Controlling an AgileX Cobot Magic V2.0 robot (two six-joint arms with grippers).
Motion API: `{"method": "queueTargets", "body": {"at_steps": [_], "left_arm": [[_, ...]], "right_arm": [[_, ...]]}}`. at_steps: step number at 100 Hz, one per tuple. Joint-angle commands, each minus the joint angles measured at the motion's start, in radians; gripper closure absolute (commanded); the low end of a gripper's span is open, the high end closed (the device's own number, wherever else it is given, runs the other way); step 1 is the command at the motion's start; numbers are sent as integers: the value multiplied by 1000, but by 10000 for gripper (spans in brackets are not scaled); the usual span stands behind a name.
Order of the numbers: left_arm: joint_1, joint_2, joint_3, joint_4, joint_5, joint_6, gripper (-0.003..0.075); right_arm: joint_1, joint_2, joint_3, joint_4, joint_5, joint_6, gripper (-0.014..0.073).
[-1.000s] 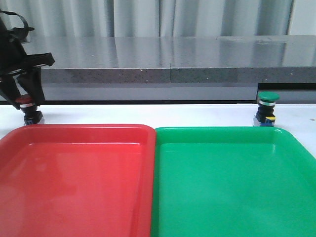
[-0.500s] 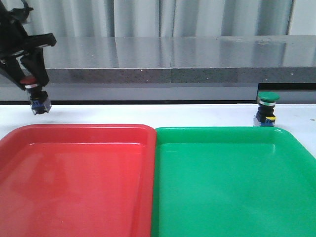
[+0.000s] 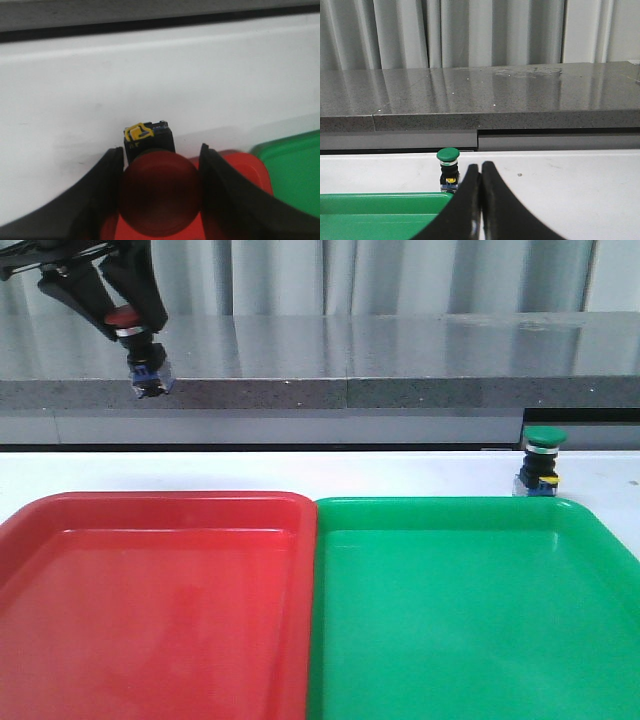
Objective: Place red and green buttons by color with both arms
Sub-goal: 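Close the left gripper on the red button and lift it, then carry the red button forward and lower it into the red tray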
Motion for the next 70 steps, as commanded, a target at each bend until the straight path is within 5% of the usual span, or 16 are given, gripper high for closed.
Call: {"method": "queueTargets", "body": {"at_steps": [1, 25, 70], "left_arm": [[-45, -79, -4, 36, -22, -58, 711], [-171, -131, 116, 175, -88, -225, 711], [-270, -175, 404, 173, -196, -345, 711]], "right_arm": [[-6, -22, -20, -8, -75, -3, 658], [-6, -22, -20, -8, -75, -3, 658], [-6, -22, -20, -8, -75, -3, 658]]}}
